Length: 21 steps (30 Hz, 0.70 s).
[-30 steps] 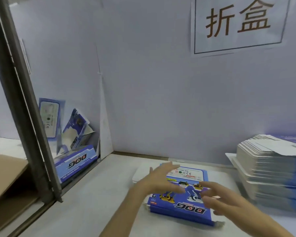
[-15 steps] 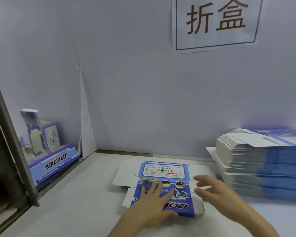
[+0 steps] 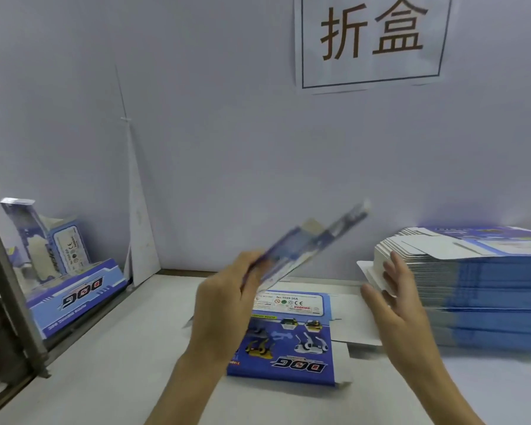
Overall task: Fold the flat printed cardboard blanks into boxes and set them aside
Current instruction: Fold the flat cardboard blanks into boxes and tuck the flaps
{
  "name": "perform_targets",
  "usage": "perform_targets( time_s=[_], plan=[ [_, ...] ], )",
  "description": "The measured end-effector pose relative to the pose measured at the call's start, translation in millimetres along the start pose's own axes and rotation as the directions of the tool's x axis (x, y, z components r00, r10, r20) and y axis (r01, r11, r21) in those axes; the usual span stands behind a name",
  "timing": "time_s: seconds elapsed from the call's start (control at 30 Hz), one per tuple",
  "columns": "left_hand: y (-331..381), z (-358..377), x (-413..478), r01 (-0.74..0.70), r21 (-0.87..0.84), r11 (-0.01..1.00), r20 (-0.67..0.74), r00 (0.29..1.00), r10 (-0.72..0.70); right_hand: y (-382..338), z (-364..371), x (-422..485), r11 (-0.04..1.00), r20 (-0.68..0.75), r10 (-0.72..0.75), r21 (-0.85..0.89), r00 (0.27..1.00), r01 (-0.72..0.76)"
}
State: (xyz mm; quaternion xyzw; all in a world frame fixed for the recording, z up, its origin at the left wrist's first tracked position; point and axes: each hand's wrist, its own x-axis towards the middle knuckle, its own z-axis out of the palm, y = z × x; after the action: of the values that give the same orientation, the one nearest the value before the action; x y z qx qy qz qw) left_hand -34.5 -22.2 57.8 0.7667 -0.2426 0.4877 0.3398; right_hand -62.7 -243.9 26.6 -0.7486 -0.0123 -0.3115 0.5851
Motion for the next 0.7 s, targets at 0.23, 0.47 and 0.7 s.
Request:
perform_targets(
  time_s=[0.23,0.47,0.7],
  plan=[
    [44,-10,20,0.44,-0.589,0.678,0.093,0.87,-0.484,-28,0,-6,0.972,0.172,-0.051,0.237,0.984,0.009],
    [53,6,8,0.519,-0.546,0.657,0.259,0.851,-0.457,-25,-8,-5,0.962,0.041,-0.017,0.272,0.999,0.005],
    [49,10,2,0.559,-0.478,0.677,0.324,0.829,-0.456,-27,-2,-10,0.966,-0.008,-0.033,0.256,0.999,0.034]
  ],
)
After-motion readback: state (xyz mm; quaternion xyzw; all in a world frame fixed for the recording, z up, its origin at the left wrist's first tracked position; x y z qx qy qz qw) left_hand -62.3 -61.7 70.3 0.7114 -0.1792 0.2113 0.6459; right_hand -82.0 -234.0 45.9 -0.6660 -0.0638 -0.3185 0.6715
